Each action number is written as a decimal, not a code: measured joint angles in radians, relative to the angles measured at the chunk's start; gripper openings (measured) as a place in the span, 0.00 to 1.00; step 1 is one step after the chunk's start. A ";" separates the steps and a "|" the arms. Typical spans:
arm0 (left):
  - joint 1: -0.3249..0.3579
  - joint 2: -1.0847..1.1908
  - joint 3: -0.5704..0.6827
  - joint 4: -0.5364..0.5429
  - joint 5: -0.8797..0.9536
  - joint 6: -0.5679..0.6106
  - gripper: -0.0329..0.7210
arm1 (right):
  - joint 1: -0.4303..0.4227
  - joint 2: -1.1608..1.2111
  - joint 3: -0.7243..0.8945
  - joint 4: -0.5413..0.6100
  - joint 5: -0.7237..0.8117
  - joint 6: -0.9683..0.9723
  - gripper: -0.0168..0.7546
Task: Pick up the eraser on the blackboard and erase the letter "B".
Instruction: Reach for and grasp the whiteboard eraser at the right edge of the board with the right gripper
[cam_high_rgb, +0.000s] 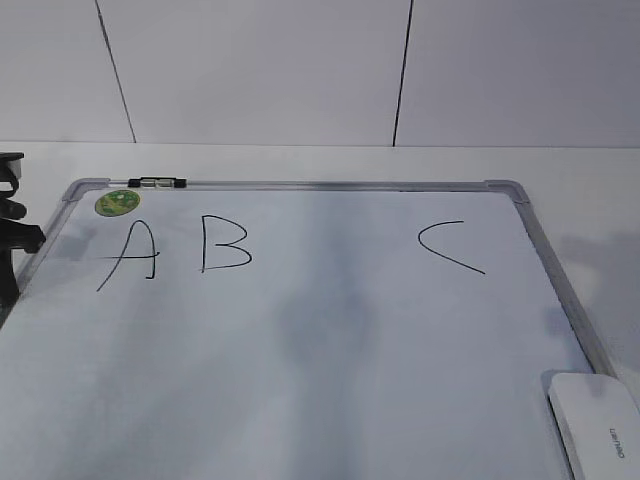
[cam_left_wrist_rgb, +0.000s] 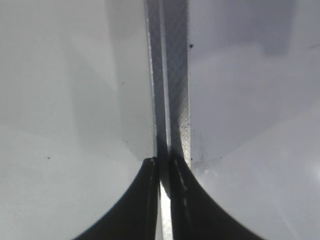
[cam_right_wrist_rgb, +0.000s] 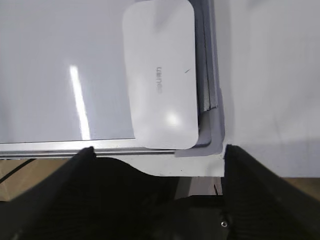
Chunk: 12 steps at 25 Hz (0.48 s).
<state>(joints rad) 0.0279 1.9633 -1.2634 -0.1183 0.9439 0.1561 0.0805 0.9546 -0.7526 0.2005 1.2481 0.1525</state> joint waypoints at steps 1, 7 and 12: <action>0.000 0.000 0.000 -0.002 0.000 0.000 0.07 | 0.000 0.024 0.000 -0.004 -0.002 0.000 0.82; 0.000 0.000 0.000 -0.004 -0.003 0.000 0.07 | 0.000 0.148 0.000 -0.003 -0.017 0.000 0.82; 0.000 0.000 -0.001 -0.009 -0.003 0.000 0.07 | 0.000 0.229 -0.002 -0.003 -0.024 0.000 0.82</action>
<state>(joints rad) 0.0279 1.9633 -1.2640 -0.1277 0.9406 0.1561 0.0805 1.1837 -0.7544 0.1971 1.2243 0.1528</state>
